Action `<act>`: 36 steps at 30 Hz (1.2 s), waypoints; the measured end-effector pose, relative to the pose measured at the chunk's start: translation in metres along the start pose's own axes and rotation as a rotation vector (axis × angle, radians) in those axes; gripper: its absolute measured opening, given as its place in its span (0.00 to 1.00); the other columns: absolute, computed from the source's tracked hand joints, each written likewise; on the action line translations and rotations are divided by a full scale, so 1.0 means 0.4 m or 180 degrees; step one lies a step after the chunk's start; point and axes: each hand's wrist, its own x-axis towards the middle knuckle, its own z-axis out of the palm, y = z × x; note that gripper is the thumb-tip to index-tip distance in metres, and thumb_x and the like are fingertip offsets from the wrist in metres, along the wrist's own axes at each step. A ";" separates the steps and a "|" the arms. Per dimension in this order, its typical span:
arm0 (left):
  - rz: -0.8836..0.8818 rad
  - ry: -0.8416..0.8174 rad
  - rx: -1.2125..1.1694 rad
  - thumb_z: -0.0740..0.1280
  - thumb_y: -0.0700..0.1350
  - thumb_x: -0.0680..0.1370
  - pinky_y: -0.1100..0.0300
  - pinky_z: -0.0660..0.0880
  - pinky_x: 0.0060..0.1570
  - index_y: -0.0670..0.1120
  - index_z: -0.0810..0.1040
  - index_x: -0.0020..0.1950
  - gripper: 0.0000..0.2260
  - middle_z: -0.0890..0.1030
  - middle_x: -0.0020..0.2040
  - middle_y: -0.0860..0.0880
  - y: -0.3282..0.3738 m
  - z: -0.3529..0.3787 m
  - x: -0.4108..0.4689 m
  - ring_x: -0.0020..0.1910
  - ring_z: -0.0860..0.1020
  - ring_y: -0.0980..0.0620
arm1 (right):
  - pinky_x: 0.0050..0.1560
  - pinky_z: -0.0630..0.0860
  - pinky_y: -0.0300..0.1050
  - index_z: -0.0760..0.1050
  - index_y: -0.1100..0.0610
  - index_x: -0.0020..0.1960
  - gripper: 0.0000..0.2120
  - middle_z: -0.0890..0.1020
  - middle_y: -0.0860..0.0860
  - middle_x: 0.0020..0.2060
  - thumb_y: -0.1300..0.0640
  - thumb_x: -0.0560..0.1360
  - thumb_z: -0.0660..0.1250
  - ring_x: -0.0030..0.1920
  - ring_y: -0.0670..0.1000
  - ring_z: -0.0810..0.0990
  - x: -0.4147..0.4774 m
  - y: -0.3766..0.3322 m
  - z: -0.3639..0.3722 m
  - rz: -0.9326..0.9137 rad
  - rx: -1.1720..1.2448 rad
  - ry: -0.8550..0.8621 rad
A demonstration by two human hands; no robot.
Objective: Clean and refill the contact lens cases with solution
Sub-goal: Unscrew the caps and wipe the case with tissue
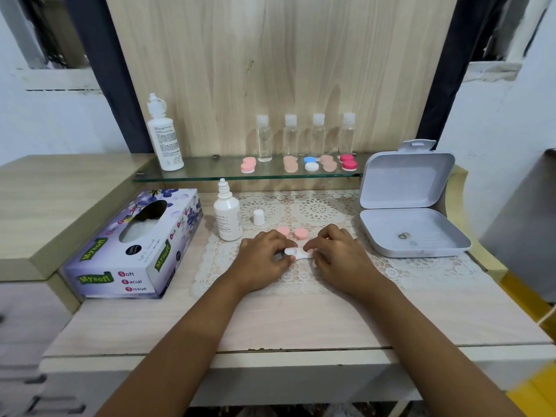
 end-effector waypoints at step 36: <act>0.0014 -0.0040 0.0132 0.62 0.50 0.78 0.55 0.59 0.54 0.54 0.76 0.62 0.12 0.74 0.58 0.56 0.003 0.001 0.000 0.61 0.68 0.56 | 0.50 0.68 0.49 0.77 0.49 0.56 0.10 0.73 0.47 0.51 0.54 0.76 0.63 0.53 0.52 0.70 0.014 0.005 -0.009 -0.0025 -0.0074 -0.0258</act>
